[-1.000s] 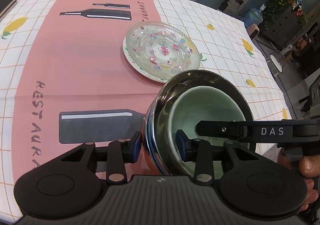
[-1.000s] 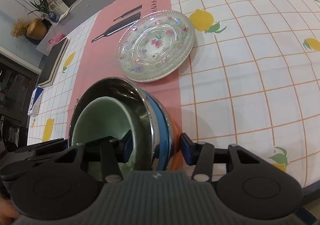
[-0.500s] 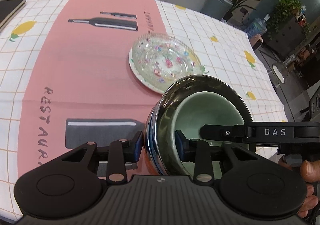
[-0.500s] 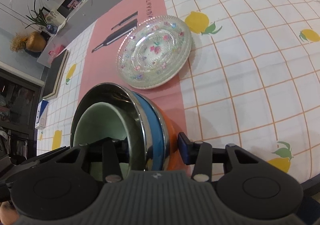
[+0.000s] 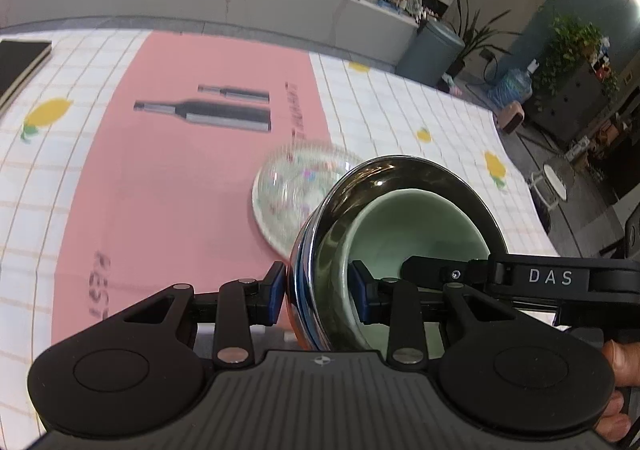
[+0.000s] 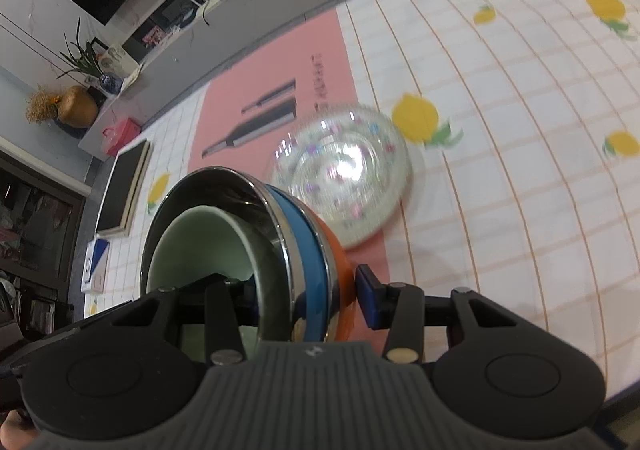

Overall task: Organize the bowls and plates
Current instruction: 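Lift the nested bowls with both tools and carry them over the plate stack, then lower the nested bowls onto the plate stack and open both tools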

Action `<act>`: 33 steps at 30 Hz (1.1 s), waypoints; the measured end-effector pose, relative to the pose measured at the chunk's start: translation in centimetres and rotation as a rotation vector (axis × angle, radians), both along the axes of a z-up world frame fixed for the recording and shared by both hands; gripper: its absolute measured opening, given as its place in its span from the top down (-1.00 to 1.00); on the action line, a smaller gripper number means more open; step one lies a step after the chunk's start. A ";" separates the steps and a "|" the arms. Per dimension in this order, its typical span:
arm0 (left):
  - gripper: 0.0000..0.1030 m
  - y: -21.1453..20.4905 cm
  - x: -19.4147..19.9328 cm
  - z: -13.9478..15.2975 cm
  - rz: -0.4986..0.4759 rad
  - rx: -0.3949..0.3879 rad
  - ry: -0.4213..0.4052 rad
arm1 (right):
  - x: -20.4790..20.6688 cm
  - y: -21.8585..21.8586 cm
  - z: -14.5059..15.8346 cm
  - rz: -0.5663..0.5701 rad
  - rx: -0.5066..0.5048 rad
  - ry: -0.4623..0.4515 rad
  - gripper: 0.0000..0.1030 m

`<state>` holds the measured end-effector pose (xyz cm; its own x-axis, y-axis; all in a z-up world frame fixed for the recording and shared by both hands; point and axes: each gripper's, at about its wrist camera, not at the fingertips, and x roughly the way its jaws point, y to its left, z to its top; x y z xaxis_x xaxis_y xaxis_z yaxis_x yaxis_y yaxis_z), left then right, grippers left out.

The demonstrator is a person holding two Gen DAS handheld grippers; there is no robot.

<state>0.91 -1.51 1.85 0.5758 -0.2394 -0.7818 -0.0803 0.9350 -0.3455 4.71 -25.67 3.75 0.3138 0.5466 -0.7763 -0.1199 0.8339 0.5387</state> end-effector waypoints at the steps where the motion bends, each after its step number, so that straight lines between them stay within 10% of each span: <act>1: 0.25 0.1 0.4 0.2 0.004 0.000 -0.006 | 0.5 0.1 0.4 -0.003 -0.003 -0.009 0.15; 33: 0.25 -0.5 9.3 -3.8 0.050 0.040 0.047 | 10.6 1.0 -4.4 -0.033 -0.020 0.076 0.13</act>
